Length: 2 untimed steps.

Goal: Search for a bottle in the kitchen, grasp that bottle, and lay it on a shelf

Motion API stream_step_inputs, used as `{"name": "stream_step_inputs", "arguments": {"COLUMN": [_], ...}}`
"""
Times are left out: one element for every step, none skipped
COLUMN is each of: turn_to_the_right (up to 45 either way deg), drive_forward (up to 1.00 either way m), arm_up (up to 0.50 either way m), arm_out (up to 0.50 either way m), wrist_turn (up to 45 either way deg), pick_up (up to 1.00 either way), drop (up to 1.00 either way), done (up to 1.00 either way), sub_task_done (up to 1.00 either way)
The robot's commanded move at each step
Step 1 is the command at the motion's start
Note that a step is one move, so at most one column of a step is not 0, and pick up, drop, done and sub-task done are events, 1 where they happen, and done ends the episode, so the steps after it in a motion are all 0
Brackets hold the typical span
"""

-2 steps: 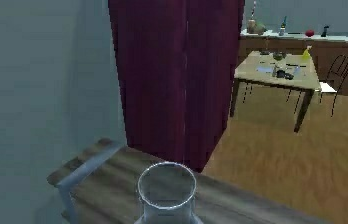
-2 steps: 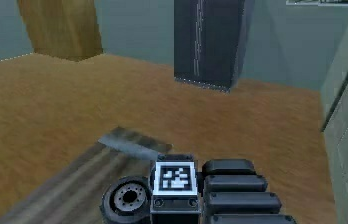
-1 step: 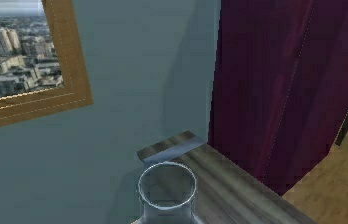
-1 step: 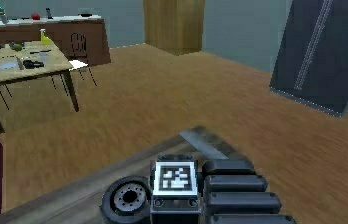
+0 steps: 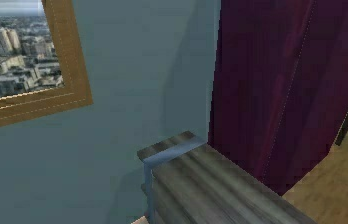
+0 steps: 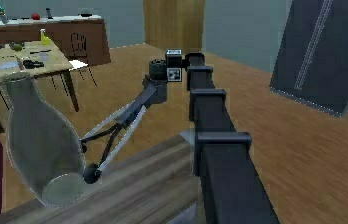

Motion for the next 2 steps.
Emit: {"name": "stream_step_inputs", "arguments": {"turn_to_the_right": [0.0, 0.0], "drive_forward": [0.0, 0.0], "arm_up": [0.0, -0.1], "arm_out": [0.0, 0.0], "wrist_turn": [39.0, 0.0], "pick_up": [0.0, 0.0], "drop": [0.0, 0.0], "done": [0.0, 0.0], "sub_task_done": [0.0, 0.0]}}
